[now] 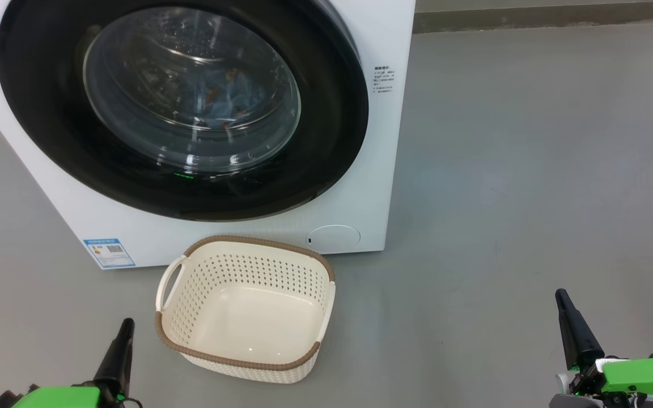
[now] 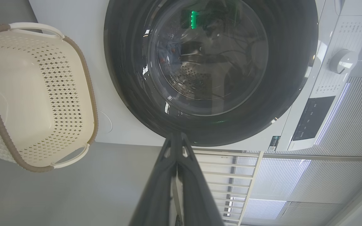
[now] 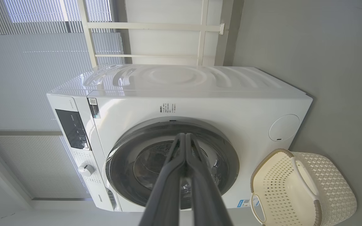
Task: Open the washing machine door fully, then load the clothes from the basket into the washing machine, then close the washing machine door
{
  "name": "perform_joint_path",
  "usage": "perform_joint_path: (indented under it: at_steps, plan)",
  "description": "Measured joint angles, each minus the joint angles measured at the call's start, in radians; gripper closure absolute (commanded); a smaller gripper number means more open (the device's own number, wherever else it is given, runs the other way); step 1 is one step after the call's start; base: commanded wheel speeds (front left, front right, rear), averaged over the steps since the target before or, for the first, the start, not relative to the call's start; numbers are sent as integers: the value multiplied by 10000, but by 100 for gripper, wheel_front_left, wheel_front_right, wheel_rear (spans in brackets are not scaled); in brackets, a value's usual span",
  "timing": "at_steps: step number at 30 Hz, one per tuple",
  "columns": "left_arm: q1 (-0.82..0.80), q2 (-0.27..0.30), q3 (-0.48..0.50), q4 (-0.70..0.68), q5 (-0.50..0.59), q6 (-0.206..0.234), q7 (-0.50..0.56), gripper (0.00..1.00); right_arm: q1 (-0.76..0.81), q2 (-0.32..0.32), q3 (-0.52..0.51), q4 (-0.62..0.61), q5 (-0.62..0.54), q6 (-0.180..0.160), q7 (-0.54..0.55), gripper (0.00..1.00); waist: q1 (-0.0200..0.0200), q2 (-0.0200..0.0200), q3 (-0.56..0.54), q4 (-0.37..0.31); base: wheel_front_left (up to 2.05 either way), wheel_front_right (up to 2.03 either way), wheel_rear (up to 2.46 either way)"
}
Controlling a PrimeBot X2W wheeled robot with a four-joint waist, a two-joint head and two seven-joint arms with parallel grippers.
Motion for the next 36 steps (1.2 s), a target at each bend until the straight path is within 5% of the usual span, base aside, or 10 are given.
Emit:
perform_joint_path:
  at_steps: [36]
  plan:
    - [0,-31,79,2,13,0,44,100,0,38,-73,2,-17,0,59,100,0,0,0,0,0,0,0]
